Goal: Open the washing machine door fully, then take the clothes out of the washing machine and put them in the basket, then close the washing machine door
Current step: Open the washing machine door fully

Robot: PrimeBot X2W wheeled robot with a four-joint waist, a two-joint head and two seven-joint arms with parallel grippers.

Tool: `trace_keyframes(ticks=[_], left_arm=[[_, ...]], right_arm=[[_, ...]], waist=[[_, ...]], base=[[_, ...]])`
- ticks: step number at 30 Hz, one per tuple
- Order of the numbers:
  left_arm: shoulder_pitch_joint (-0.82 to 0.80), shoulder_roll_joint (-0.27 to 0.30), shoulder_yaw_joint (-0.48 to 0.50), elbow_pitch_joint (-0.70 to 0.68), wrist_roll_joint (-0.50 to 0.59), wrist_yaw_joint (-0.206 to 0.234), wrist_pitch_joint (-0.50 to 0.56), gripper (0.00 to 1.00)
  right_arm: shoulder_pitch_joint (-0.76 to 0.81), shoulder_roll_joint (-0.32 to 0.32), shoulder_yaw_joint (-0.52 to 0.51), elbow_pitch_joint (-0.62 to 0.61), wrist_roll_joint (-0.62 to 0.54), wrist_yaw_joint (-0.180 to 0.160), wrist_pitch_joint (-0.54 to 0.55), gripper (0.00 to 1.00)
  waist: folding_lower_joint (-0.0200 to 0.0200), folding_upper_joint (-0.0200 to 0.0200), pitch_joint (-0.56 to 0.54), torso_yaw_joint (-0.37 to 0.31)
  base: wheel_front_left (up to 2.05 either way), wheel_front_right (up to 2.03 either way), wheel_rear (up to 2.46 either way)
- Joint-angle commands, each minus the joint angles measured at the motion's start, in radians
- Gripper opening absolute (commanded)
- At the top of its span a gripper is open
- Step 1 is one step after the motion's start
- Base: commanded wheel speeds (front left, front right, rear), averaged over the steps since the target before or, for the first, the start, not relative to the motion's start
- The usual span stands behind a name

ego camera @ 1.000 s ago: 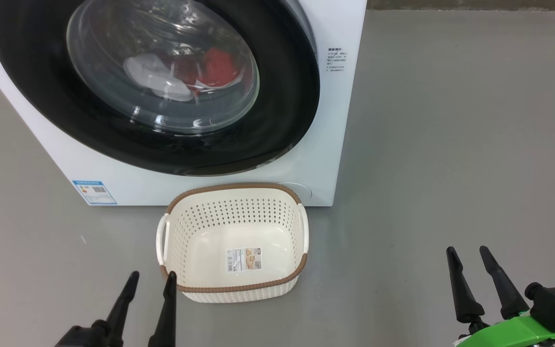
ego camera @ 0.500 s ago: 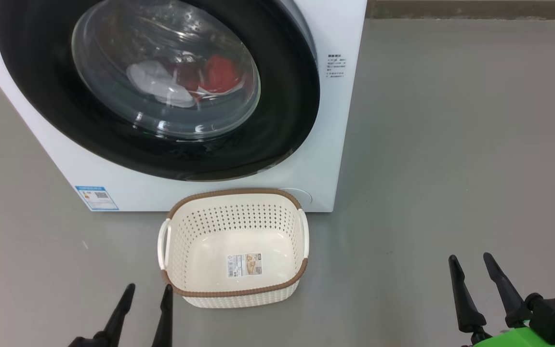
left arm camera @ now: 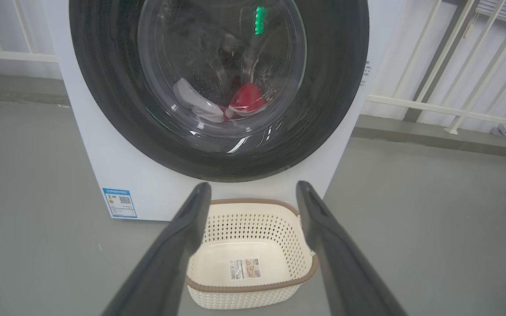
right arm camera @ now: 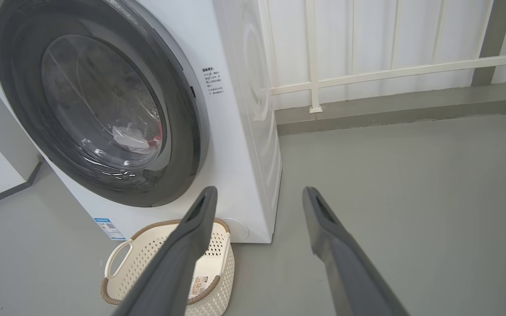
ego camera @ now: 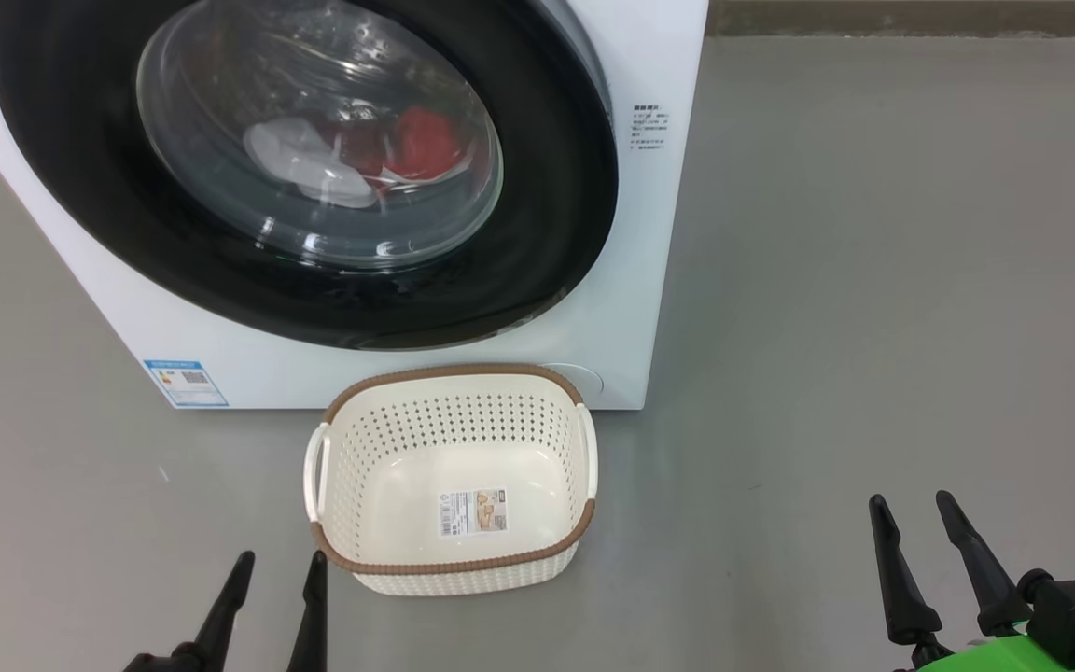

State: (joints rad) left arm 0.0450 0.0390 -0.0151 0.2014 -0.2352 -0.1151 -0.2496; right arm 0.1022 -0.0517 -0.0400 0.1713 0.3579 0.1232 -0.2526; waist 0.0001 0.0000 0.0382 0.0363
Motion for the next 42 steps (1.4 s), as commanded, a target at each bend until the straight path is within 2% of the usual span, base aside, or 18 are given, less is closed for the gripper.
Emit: trace_keyframes(ticks=[1, 4, 5, 7, 14, 25, 29, 33, 34, 36, 42], left_arm=[[-0.019, 0.011, 0.033, -0.023, -0.004, -0.006, -0.012, 1.0], [-0.021, 0.011, 0.032, -0.025, -0.005, -0.006, -0.012, 1.0], [-0.023, 0.011, 0.031, -0.025, -0.006, -0.007, -0.012, 1.0], [-0.027, 0.011, 0.029, -0.027, -0.007, -0.007, -0.012, 1.0], [-0.051, 0.011, 0.012, -0.038, -0.017, -0.008, -0.012, 1.0], [-0.126, 0.011, -0.035, -0.043, -0.029, -0.012, -0.012, 1.0], [-0.154, 0.011, -0.059, -0.038, -0.044, -0.013, -0.012, 1.0], [-0.175, 0.011, -0.084, -0.033, -0.058, -0.014, -0.012, 1.0], [-0.184, 0.011, -0.094, -0.032, -0.064, -0.014, -0.012, 1.0], [-0.191, 0.011, -0.1, -0.03, -0.069, -0.014, -0.012, 1.0], [-0.216, 0.011, -0.117, -0.026, -0.083, -0.015, -0.012, 1.0]], right_arm=[[-0.018, -0.01, 0.023, -0.029, 0.005, 0.008, -0.009, 1.0], [-0.022, -0.009, 0.026, -0.034, 0.013, 0.008, -0.009, 0.98], [-0.027, -0.008, 0.027, -0.038, 0.022, 0.008, -0.009, 0.49], [-0.042, -0.006, 0.029, -0.046, 0.046, 0.008, -0.009, 0.01], [-0.161, 0.0, 0.04, -0.059, 0.209, 0.008, -0.009, 0.0], [-0.538, -0.002, 0.048, -0.026, 0.438, 0.008, -0.009, 0.0], [-0.663, -0.047, 0.081, 0.021, 0.517, 0.008, -0.009, 0.0], [-0.768, -0.104, 0.126, 0.078, 0.648, 0.008, 0.021, 0.0], [-0.816, -0.131, 0.141, 0.108, 0.717, 0.008, 0.058, 0.0], [-0.863, -0.155, 0.159, 0.131, 0.783, 0.008, 0.107, 0.0], [-0.985, -0.215, 0.207, 0.207, 0.931, 0.008, 0.266, 0.0]], waist=[[0.0, 0.0, 0.003, 0.001], [0.0, 0.0, 0.007, 0.002], [0.0, 0.0, 0.01, 0.003], [0.0, 0.0, 0.016, 0.005], [0.0, 0.0, 0.052, 0.015], [0.0, 0.0, 0.151, 0.076], [0.0, 0.0, 0.185, 0.116], [0.0, 0.0, 0.215, 0.155], [0.0, 0.0, 0.228, 0.173], [0.0, 0.0, 0.241, 0.189], [0.0, 0.0, 0.279, 0.228]], base=[[0.0, 0.0, 0.0], [0.0, 0.0, 0.0], [0.0, 0.0, 0.0], [0.0, 0.0, 0.0], [0.0, 0.0, 0.0], [0.0, 0.0, 0.0], [0.0, 0.0, 0.0], [0.0, 0.0, 0.0], [0.0, 0.0, 0.0], [0.0, 0.0, 0.0], [0.0, 0.0, 0.0]])
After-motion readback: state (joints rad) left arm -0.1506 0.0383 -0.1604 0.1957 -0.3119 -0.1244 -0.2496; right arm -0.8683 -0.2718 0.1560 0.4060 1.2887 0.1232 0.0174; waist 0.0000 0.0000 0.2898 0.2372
